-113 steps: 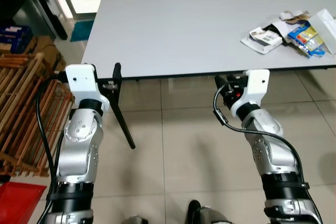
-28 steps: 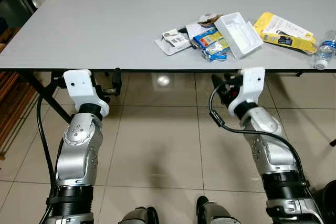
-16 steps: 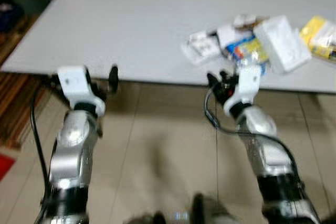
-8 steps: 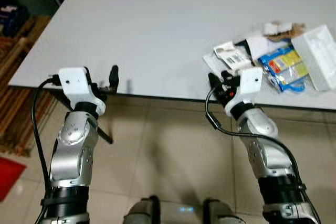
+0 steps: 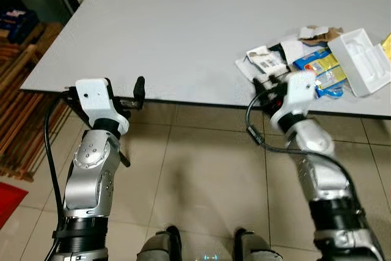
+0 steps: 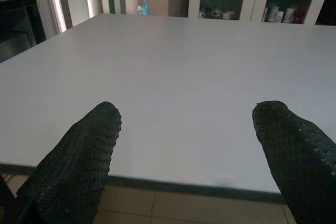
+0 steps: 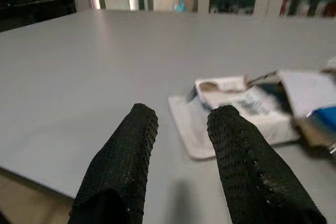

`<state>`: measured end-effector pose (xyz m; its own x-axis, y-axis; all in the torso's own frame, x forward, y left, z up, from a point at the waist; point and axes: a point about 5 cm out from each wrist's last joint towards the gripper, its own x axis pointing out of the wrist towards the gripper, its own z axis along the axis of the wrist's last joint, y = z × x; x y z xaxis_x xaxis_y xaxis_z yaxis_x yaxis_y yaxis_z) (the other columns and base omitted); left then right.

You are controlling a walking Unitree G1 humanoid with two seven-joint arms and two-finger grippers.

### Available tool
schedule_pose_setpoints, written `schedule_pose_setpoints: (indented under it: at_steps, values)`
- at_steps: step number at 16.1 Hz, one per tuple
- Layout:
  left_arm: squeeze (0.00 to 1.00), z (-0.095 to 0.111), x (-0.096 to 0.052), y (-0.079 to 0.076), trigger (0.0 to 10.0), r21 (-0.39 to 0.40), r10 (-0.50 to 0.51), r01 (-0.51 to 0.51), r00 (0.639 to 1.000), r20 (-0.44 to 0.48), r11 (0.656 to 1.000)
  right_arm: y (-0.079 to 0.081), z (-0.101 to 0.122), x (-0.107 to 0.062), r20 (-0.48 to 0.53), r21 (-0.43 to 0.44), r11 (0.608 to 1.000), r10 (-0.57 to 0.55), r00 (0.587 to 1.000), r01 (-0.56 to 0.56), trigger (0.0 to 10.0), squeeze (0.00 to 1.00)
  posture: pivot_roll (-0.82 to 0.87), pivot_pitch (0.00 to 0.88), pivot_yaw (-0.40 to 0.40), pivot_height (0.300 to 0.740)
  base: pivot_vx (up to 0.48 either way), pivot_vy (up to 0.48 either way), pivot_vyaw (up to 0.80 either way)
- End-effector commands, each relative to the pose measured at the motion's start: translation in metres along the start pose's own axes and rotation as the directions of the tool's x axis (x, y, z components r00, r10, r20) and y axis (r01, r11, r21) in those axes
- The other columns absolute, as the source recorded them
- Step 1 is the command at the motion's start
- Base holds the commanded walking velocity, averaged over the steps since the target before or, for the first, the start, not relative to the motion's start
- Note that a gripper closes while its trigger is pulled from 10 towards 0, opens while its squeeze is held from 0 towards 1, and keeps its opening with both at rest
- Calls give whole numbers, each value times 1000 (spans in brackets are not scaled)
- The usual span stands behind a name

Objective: Picking trash to rubbish bin

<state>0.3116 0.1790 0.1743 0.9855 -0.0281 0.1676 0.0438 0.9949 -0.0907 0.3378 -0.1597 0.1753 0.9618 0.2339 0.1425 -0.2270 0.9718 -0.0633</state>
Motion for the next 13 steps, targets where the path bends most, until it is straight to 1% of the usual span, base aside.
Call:
schedule_pose_setpoints:
  at_steps: [1, 2, 3, 4, 5, 6, 8, 13]
  values:
    - [0, 0, -3, 5, 10000, 7, 17, -17, 1000, -4, 1000, -2, 1, 3, 3, -19, 1000, -9, 1000, 9, 10000, 98, -127, 212, 81, 740, 0, 0, 0]
    - [0, -1, -4, 5, 10000, 6, 20, -19, 1000, -7, 1000, -4, 2, 4, 5, -19, 1000, -11, 1000, 11, 10000, 627, -127, 212, 81, 740, 0, 0, 0]
    - [0, -1, -4, 4, 10000, 3, 19, -19, 1000, -11, 1000, -5, 3, 4, 6, -25, 1000, -9, 1000, 9, 10000, 663, -127, 214, 78, 740, 0, 0, 0]
    - [0, -3, -5, 3, 10000, -17, 21, -21, 1000, -21, 1000, -6, 2, 4, 4, -33, 999, -8, 1000, 8, 10000, 133, -127, 214, 78, 740, 0, 0, 0]
    - [0, -4, -5, 3, 10000, -16, 21, -21, 1000, -21, 1000, -5, 1, 4, -4, -24, 1000, -5, 1000, 5, 10000, 0, -129, 218, 75, 740, 0, 0, 0]
    - [0, -4, -6, 2, 10000, -18, 22, -23, 1000, -19, 1000, -3, 0, 4, -10, -27, 1000, -3, 1000, 2, 10000, 0, -129, 218, 75, 740, 0, 0, 0]
    - [0, -3, -6, 2, 10000, -19, 22, -23, 1000, -19, 1000, -1, -2, 4, -19, -14, 1000, -2, 1000, 2, 10000, 0, -129, 218, 75, 740, 0, 0, -800]
    - [0, -2, -5, 2, 10000, -22, 25, -25, 1000, -14, 999, -3, -2, 3, -11, -20, 1000, -5, 1000, 4, 10000, 0, -133, 218, 76, 740, 0, 0, -783]
